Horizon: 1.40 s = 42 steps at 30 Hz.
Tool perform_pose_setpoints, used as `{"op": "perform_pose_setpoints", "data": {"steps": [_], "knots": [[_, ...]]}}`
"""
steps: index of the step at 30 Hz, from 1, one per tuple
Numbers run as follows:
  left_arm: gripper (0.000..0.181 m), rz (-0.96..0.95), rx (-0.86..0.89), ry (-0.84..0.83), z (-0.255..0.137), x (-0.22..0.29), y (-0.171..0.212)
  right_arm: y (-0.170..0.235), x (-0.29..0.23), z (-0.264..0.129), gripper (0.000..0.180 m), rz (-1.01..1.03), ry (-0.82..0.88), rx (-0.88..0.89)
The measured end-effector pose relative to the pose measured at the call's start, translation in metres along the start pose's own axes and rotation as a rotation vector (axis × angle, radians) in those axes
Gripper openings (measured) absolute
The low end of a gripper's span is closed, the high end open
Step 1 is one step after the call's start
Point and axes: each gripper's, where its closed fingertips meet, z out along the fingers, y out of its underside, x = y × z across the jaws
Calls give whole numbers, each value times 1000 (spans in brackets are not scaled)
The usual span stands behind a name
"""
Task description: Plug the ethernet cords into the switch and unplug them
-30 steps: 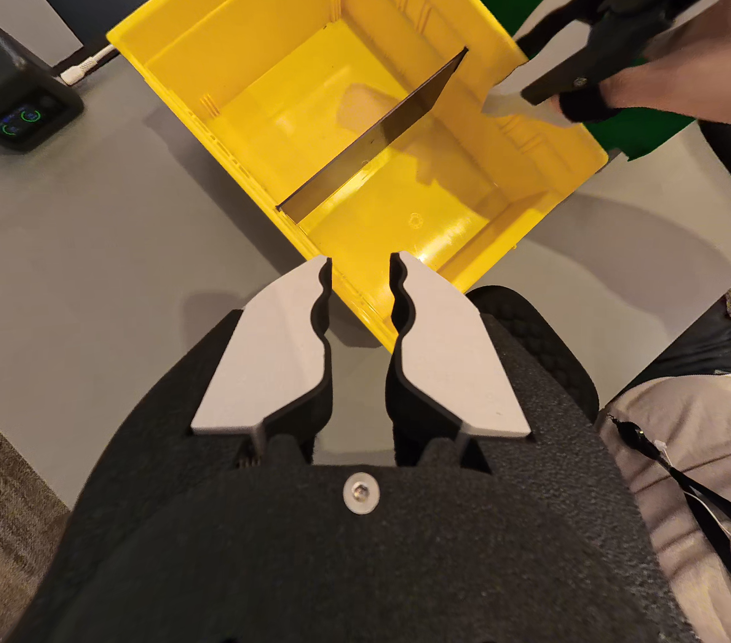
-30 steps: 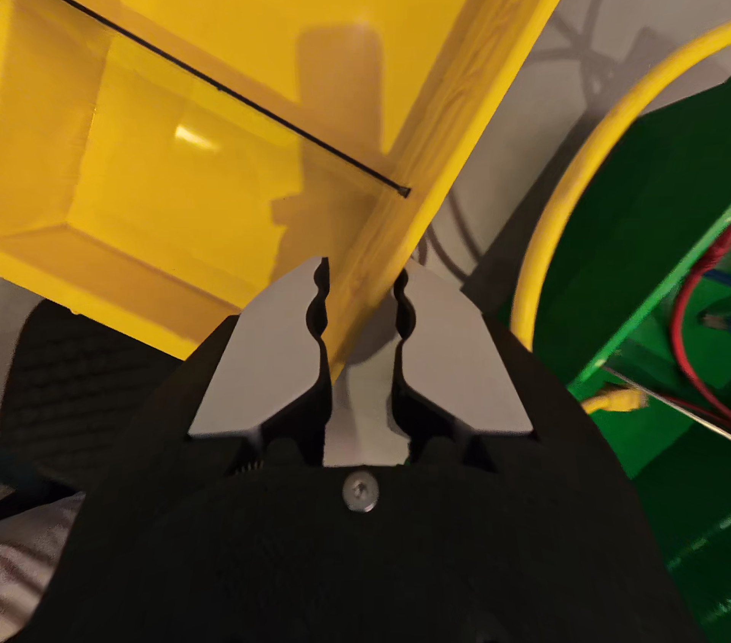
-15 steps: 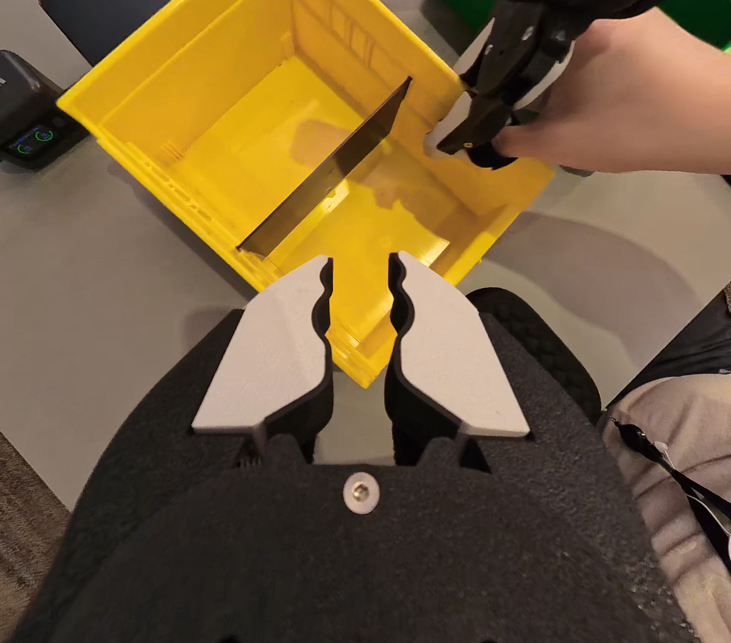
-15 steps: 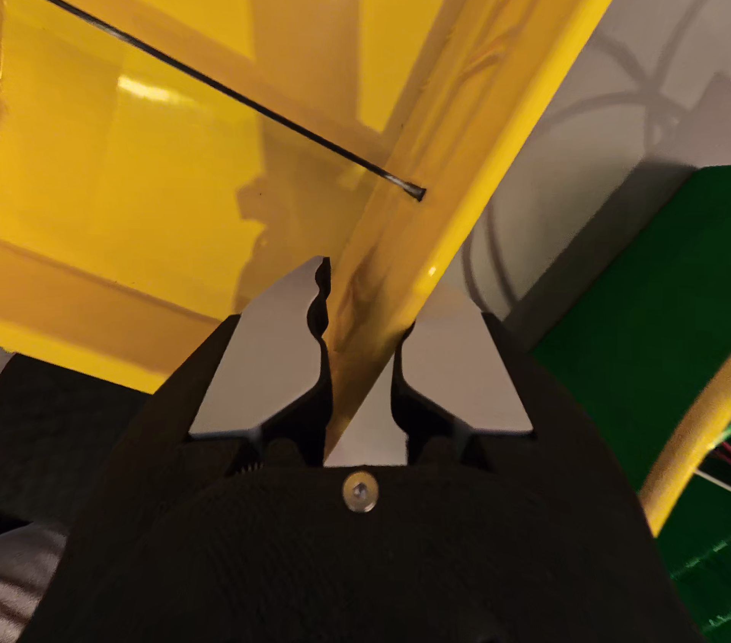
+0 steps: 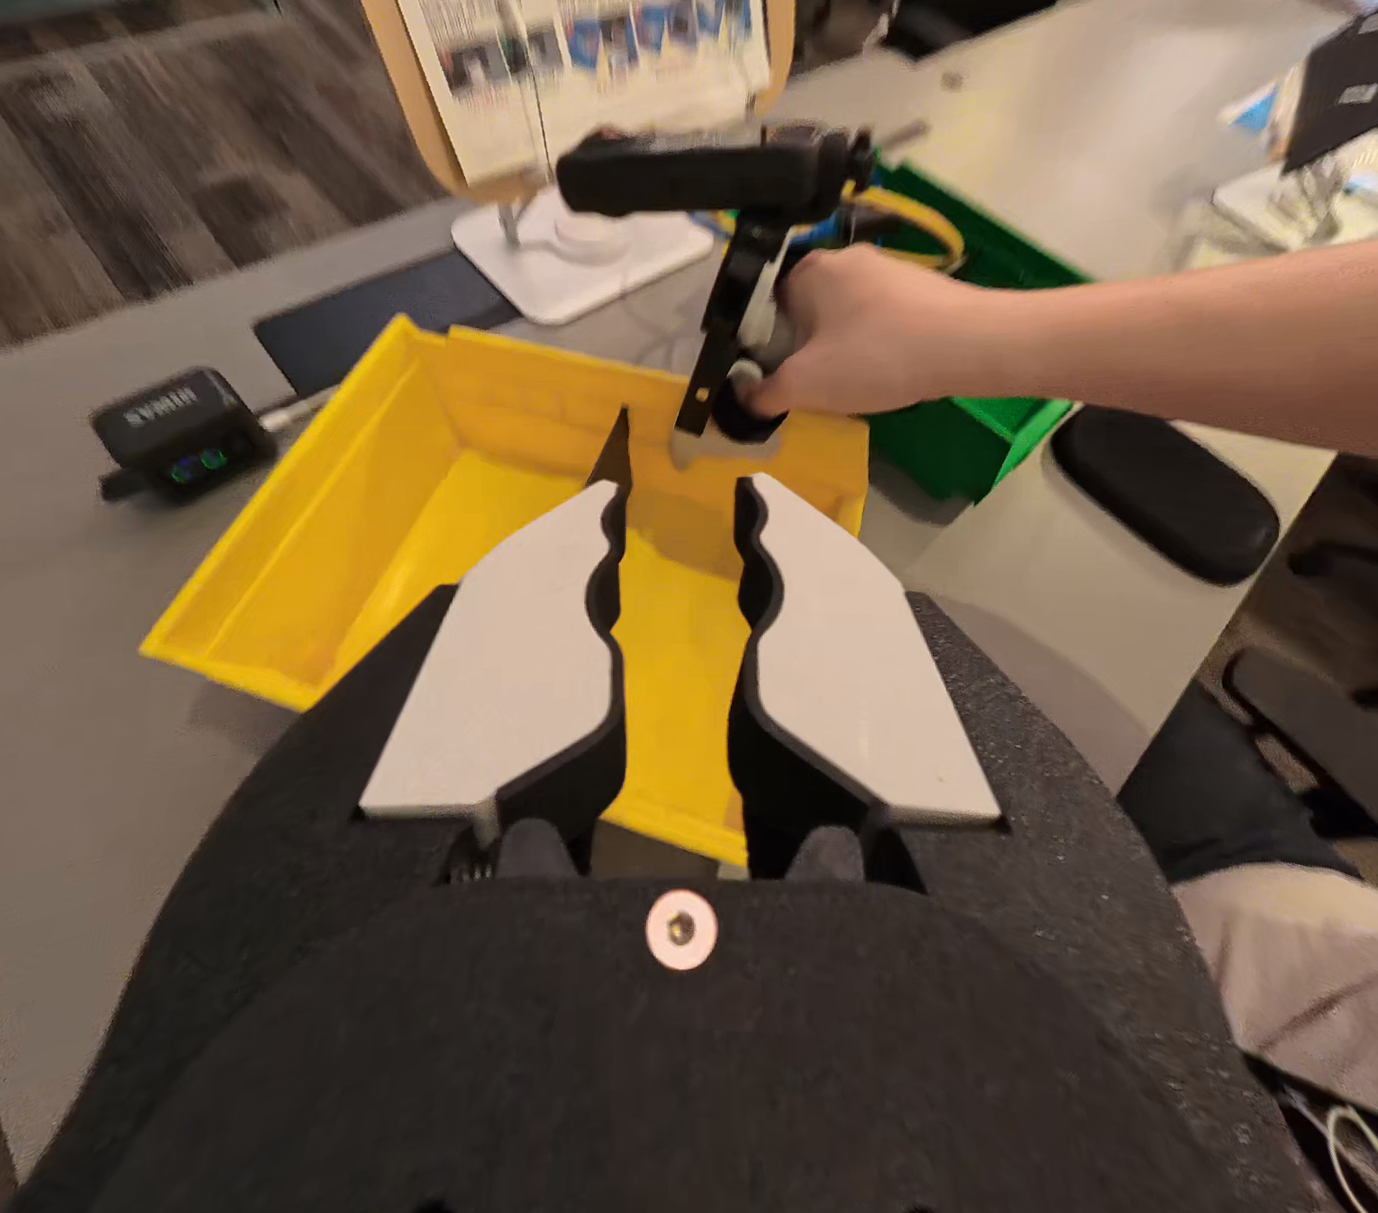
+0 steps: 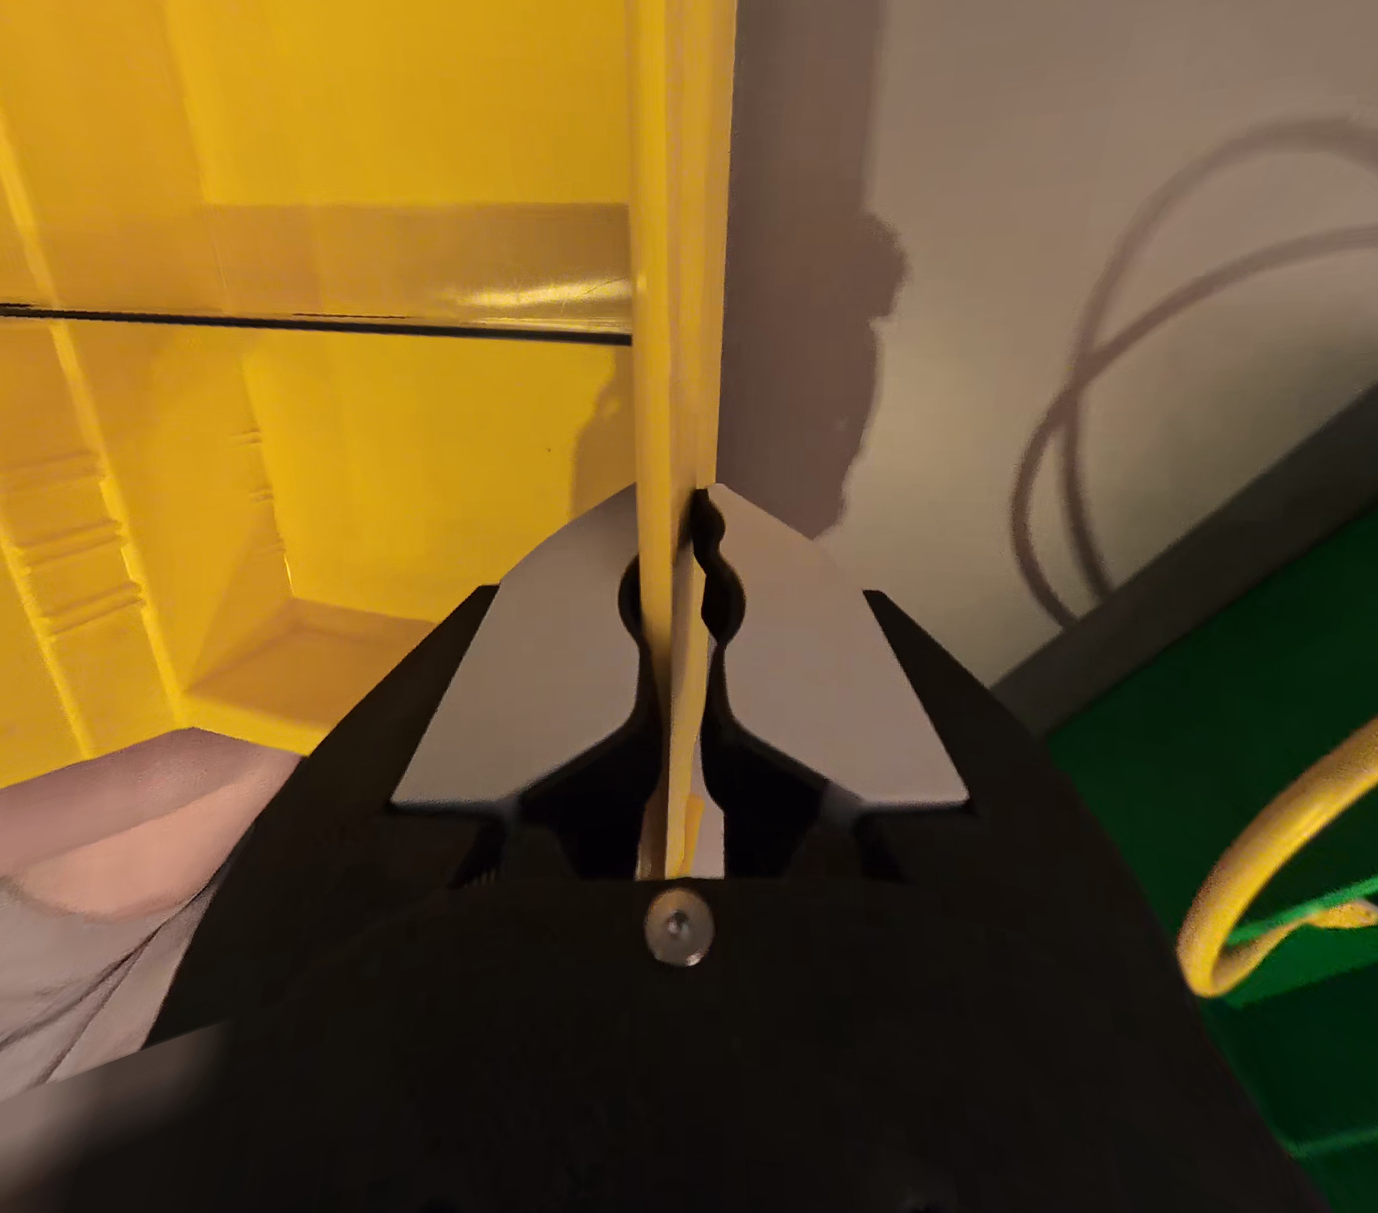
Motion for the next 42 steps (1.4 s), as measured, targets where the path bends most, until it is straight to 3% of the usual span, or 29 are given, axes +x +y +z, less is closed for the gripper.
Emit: {"op": "perform_pose_setpoints", "data": {"steps": [2, 5, 11, 13, 17, 19, 23, 30, 33, 35, 37, 42], "knots": [[33, 22, 133, -31, -26, 12, -17, -4, -22, -19, 8, -37, -40, 5], [60, 67, 327, -54, -62, 41, -34, -9, -47, -67, 8, -107, -71, 38], [64, 217, 555, 36, -99, 112, -54, 14, -42, -224, 8, -167, -81, 198], [51, 269, 655, 91, -109, 138, -61, 38, -10, -275, 8, -145, -31, 256], [67, 333, 567, 368, -99, 202, -44, 112, 85, -341, 6, 34, -37, 347], [68, 354, 567, 371, -92, 216, -44, 159, 144, -357, 7, 130, -19, 379], [68, 378, 433, 333, -39, 228, -41, 255, 264, -352, 6, 366, 10, 395], [58, 199, -76, 348, 151, 213, 20, 373, 422, -273, 7, 608, 41, 390], [42, 25, -162, 387, 209, 202, 28, 393, 465, -236, 7, 640, 61, 375], [47, -51, -283, 312, 237, 180, 39, 396, 483, -211, 8, 667, 48, 367], [51, -116, -391, 202, 251, 155, 44, 394, 494, -188, 8, 677, 22, 353], [54, -255, -528, 142, 266, 146, 40, 375, 507, -151, 8, 670, -47, 360]]}}
